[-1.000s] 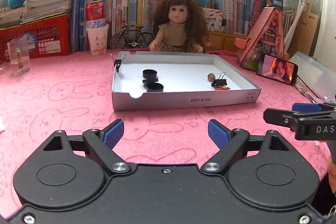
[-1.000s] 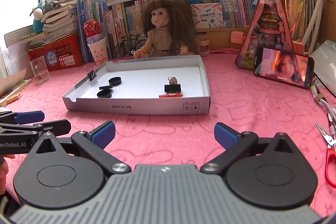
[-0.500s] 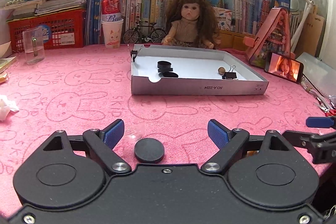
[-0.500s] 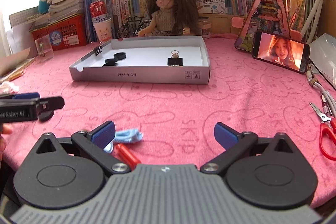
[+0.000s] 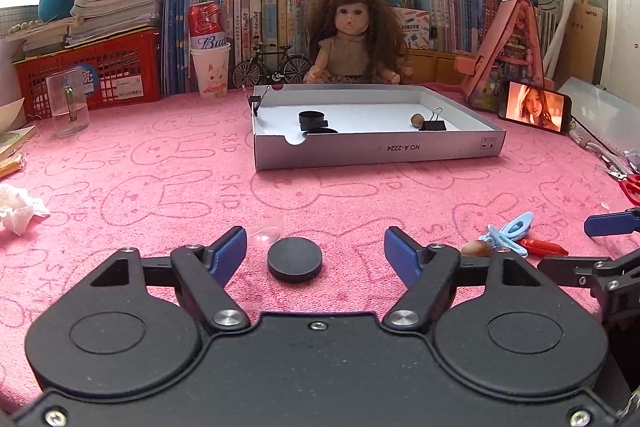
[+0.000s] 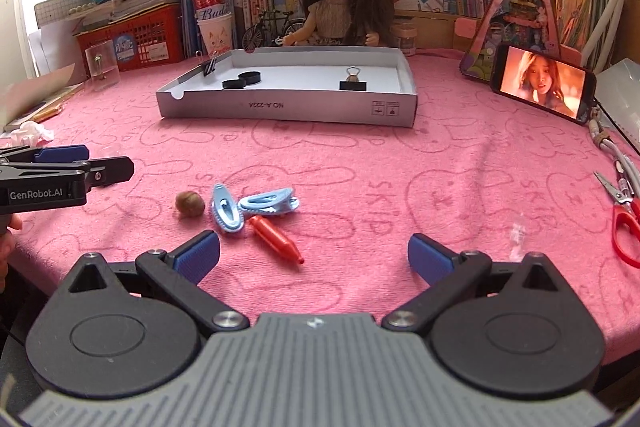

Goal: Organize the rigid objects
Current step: 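Move the left tool to a black lid while the right tool approaches the red crayon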

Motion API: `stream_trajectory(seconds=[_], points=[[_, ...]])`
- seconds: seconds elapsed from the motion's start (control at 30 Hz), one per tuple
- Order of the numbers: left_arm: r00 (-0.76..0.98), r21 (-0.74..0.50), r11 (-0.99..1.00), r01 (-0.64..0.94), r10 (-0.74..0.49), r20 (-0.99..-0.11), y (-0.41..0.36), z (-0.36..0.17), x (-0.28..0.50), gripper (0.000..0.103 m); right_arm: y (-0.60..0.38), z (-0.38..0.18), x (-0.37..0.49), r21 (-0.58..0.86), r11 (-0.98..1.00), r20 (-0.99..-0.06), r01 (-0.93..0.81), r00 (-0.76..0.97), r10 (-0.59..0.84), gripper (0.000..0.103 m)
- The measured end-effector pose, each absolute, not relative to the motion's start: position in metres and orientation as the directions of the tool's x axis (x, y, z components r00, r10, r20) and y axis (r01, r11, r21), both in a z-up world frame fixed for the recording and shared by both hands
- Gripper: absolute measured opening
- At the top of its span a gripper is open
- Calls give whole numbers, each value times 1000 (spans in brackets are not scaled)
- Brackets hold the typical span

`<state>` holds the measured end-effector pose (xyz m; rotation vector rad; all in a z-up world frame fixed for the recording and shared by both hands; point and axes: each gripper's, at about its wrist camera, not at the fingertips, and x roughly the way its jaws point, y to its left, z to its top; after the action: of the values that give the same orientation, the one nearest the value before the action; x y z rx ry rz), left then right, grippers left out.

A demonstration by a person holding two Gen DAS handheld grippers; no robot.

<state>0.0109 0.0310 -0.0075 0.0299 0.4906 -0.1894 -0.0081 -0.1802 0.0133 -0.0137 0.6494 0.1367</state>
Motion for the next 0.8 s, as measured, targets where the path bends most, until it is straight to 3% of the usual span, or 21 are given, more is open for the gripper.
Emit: stream_trajectory(seconds=[0.13,0.6,0.8], points=[[863,-27,982,186,-176,-474,34,-8,12,66,-178,11,-6,-47,993,-604,-111,795,60,103],[861,-25,981,194,-183,-475,33,-12,15,61,-212,14,19,-111,993,-588,41,803,-99,101],[862,-22,981,193,-181,-473,32,-13,14,61,-213,19,14,-61,998,-574,9,818,-43,101]])
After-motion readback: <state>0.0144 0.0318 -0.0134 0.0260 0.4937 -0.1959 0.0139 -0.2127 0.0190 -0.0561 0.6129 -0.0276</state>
